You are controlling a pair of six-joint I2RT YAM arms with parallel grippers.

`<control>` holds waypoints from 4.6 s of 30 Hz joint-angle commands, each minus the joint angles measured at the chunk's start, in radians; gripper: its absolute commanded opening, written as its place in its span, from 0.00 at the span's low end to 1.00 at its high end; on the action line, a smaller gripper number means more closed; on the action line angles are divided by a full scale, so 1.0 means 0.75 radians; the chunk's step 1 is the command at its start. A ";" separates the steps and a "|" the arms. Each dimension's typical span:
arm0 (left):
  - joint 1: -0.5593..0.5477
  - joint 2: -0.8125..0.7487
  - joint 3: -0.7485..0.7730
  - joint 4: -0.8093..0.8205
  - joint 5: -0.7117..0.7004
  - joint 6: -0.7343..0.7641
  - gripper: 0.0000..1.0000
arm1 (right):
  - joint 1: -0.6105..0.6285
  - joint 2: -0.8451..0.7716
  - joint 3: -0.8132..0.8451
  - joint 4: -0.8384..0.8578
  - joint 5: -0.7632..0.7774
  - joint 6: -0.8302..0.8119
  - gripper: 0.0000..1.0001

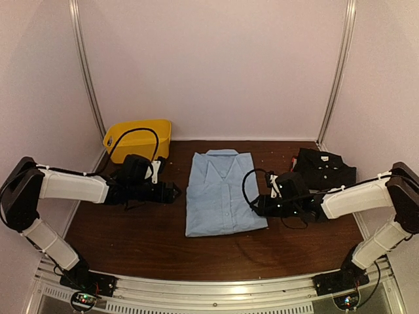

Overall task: Fold and stack the long sleeve shirts
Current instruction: Smooth out the 2/3-rectangle-folded shirt at the center of the board, then move the 2/3-rectangle-folded shirt to the center of the board, then pick up the 2/3-rectangle-folded shirt from the center of the board.

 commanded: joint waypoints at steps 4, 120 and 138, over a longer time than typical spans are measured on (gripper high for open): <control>-0.103 -0.005 -0.050 0.126 -0.010 0.015 0.87 | 0.009 0.129 -0.021 -0.177 0.206 0.020 0.50; -0.636 -0.686 -0.379 0.119 -0.043 0.314 0.96 | 0.858 0.196 0.388 -1.022 0.317 -0.491 0.00; -0.975 -0.438 -0.405 0.248 -0.027 0.814 0.98 | 0.830 -0.116 0.305 -1.016 -0.195 -0.460 0.00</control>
